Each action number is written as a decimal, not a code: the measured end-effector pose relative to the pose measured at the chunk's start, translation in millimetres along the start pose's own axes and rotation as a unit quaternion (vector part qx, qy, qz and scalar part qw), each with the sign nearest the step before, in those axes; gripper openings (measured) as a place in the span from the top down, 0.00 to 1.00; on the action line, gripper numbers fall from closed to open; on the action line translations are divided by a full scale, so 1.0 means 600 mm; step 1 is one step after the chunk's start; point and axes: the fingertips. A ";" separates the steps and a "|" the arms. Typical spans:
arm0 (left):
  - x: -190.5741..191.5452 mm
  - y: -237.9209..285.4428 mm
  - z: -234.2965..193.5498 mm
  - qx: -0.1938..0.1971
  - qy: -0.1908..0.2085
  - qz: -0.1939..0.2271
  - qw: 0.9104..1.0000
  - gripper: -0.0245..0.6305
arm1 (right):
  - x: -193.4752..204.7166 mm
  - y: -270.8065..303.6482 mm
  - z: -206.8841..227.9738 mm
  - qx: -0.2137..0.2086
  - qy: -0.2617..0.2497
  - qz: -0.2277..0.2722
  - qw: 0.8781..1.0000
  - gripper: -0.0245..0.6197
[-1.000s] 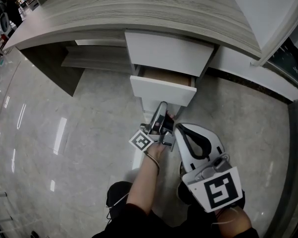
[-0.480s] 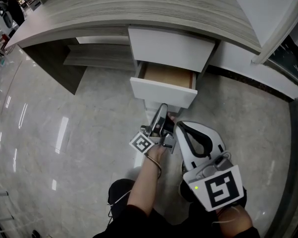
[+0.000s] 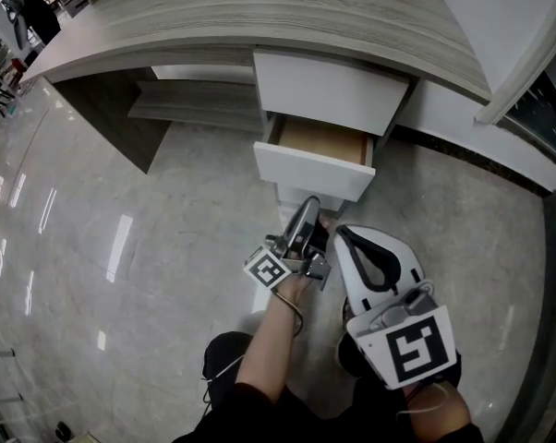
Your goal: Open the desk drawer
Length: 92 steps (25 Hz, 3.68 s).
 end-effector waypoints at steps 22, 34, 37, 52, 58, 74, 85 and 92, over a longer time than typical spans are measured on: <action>0.177 -0.201 0.126 -0.079 0.282 -0.299 0.908 0.96 | 0.087 0.071 0.051 -0.152 -0.279 -0.244 0.916 0.74; 0.199 -0.225 0.128 -0.075 0.286 -0.310 0.903 0.96 | 0.122 0.146 0.111 -0.196 -0.364 -0.377 0.829 0.84; 0.198 -0.227 0.130 -0.074 0.285 -0.310 0.904 0.96 | 0.145 0.148 0.110 -0.209 -0.356 -0.396 0.820 0.83; 0.198 -0.229 0.121 -0.081 0.275 -0.306 0.908 0.96 | 0.181 0.146 0.079 -0.229 -0.364 -0.387 0.815 0.85; 0.195 -0.232 0.113 -0.096 0.297 -0.312 0.897 0.96 | 0.202 0.142 0.059 -0.202 -0.407 -0.372 0.809 0.86; 0.187 -0.236 0.119 -0.099 0.291 -0.303 0.902 0.96 | 0.231 0.101 0.017 -0.201 -0.415 -0.369 0.807 0.87; 0.185 -0.239 0.123 -0.098 0.287 -0.300 0.905 0.96 | 0.255 0.087 -0.011 -0.199 -0.399 -0.363 0.818 0.88; 0.186 -0.242 0.118 -0.102 0.281 -0.302 0.905 0.96 | 0.278 0.091 -0.019 -0.180 -0.383 -0.356 0.833 0.89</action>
Point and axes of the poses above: the fingertips, and each gripper's own axes: y forward along the fingers, z to its right, x out of its underside, and after that the axes turned 5 degrees about -y, right-handed
